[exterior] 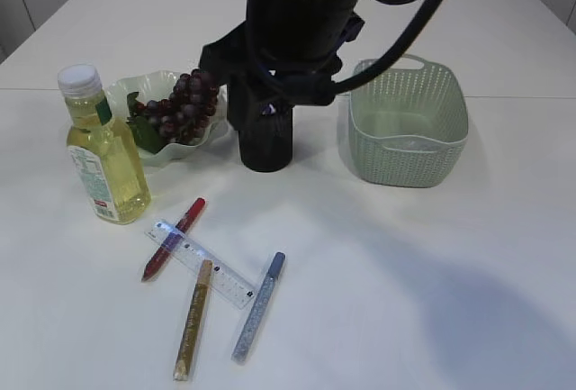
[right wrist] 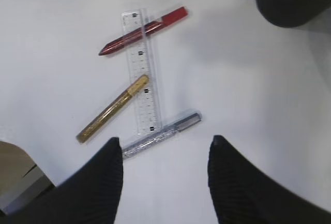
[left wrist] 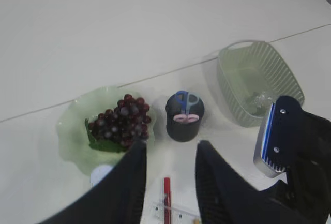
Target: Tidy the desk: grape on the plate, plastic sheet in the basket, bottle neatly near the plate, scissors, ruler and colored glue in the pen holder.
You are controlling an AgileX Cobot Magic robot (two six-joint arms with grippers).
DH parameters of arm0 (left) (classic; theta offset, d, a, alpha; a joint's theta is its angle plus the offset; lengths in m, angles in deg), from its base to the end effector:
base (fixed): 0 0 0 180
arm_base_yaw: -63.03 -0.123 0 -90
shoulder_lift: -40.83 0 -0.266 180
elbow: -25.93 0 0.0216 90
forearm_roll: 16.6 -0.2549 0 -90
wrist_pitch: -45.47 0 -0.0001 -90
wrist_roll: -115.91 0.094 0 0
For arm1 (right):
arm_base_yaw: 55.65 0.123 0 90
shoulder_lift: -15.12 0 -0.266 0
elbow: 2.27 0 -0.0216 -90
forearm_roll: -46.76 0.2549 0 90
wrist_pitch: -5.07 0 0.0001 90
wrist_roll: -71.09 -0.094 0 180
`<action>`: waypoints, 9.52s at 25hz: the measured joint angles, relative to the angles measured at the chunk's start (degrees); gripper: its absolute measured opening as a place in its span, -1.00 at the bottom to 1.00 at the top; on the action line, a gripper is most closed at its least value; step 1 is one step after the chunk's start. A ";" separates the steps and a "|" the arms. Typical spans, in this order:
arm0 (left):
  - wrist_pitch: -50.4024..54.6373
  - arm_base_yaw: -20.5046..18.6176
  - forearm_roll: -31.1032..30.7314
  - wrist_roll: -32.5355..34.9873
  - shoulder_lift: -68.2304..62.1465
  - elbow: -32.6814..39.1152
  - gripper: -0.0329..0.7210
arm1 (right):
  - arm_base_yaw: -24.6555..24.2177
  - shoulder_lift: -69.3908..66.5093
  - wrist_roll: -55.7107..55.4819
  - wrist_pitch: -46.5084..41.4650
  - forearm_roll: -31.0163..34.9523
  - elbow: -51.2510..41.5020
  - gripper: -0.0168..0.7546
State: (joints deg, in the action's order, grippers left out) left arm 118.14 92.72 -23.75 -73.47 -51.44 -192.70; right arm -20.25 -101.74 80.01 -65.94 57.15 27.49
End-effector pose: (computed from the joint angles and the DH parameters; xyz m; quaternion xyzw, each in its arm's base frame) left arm 0.2473 -0.1281 0.5021 0.1469 0.8784 -0.0927 0.4453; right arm 0.3237 0.2497 0.3090 -0.3571 0.9103 0.1306 0.1635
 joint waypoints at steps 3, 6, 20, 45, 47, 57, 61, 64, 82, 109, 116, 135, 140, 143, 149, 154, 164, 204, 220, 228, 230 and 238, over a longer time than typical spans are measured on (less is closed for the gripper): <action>0.00 -0.07 -2.04 -2.44 6.52 7.35 -0.27 | 1.98 0.00 0.00 -0.13 -0.10 0.00 0.15; 0.00 -0.07 -4.66 -4.66 13.10 15.00 -0.27 | 3.64 0.00 0.00 -0.13 -0.33 0.00 0.15; 0.03 -0.07 5.09 -3.89 37.72 46.31 -0.11 | 11.17 -6.89 0.85 -0.17 -2.78 0.10 0.15; 0.03 -0.07 7.46 -3.57 41.54 52.05 -0.08 | 11.31 -29.68 -0.01 1.00 -8.22 21.37 0.48; 0.03 -0.07 7.71 -3.57 41.54 52.05 -0.08 | 10.96 -30.17 -0.35 0.86 -9.02 21.40 0.48; 0.03 -0.07 8.08 -3.45 41.63 52.05 -0.08 | 9.79 -33.64 -0.85 0.51 -9.54 21.98 0.49; 0.03 -0.07 8.18 -3.45 41.63 52.05 -0.08 | 9.79 -34.25 -0.85 0.51 -9.06 22.12 0.49; 0.03 -0.07 8.18 -3.45 41.63 52.05 -0.08 | 9.79 -34.25 -0.85 0.51 -8.68 22.12 0.49; 0.03 -0.07 8.32 -3.35 41.63 52.05 -0.08 | 9.79 -36.25 -0.85 1.08 -7.16 22.44 0.49; 0.03 -0.07 9.39 -3.35 41.63 52.05 -0.11 | 9.79 -37.25 -0.85 1.22 -6.58 22.79 -0.17; 0.03 -0.07 9.53 -3.35 41.63 52.05 -0.12 | 9.79 -37.25 -0.85 1.02 -6.58 24.20 -0.18; 0.03 -0.07 9.57 -3.35 41.63 52.05 -0.12 | 9.79 -37.25 -0.96 0.79 -8.13 28.50 -0.18; 0.03 -0.07 9.57 -3.35 41.63 52.05 -0.12 | 9.79 -37.14 -1.29 0.66 -8.13 28.50 -0.18; 0.03 -0.07 9.57 -3.35 41.63 52.05 -0.12 | 9.79 -36.03 -1.32 0.65 -8.13 27.17 -0.18; 0.03 -0.07 9.57 -3.35 41.63 52.05 -0.13 | 9.79 -32.73 -1.42 0.53 -8.26 23.48 -0.18; 0.03 -0.07 9.57 -3.35 41.63 52.05 -0.13 | 9.79 -30.29 -1.61 0.53 -8.26 19.23 -0.18; 0.03 -0.07 9.57 -3.25 41.63 52.05 -0.15 | 9.79 -21.07 -1.64 0.53 -9.75 7.64 -0.18; -0.45 -0.07 9.66 -3.25 41.63 52.05 -0.18 | -4.19 3.06 -3.05 89.99 -14.02 -28.38 -0.18; -3.25 -0.07 9.66 -3.25 41.63 52.05 -0.22 | -5.47 -14.09 3.00 101.57 -5.20 -17.86 -0.18; -4.58 -0.07 9.97 -3.25 41.63 52.05 -0.23 | -5.60 -18.29 4.09 101.82 -3.15 -16.04 -0.18; -4.67 -0.07 10.06 -3.25 41.63 52.05 -0.23 | -5.99 -18.98 4.18 101.82 -2.65 -16.04 -0.18; -5.89 -0.07 10.20 -3.25 41.63 52.05 -0.23 | -6.72 -19.49 4.30 102.09 -0.48 -15.96 -0.18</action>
State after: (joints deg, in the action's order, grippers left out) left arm 112.25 92.64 -13.55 -76.72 -9.81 -140.65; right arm -26.96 -121.23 84.31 36.15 56.67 11.53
